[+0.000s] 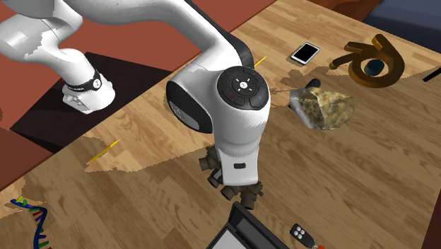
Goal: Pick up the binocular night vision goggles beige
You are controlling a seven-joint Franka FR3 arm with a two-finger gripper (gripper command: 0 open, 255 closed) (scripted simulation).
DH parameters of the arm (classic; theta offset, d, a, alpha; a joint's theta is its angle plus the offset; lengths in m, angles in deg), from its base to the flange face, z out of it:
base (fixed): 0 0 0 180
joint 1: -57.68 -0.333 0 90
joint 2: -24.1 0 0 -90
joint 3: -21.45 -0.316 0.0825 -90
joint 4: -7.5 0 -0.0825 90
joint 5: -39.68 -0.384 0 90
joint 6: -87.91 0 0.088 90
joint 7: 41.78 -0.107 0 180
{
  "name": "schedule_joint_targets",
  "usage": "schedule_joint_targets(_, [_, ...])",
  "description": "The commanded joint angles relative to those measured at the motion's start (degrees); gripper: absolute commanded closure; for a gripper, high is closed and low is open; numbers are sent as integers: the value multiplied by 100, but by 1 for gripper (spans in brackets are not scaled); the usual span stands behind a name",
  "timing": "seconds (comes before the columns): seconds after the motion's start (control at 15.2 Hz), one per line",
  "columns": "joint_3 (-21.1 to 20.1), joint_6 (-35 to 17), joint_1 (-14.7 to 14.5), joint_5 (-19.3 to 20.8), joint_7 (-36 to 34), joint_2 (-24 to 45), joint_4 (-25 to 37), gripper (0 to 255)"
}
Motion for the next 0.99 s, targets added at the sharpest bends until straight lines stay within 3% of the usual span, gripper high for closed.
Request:
schedule_joint_targets(0.0, [0, -8, 5, -3, 6, 18, 7, 255])
schedule_joint_targets(0.92, [47, 871, -5, 83, -59, -361, 513, 255])
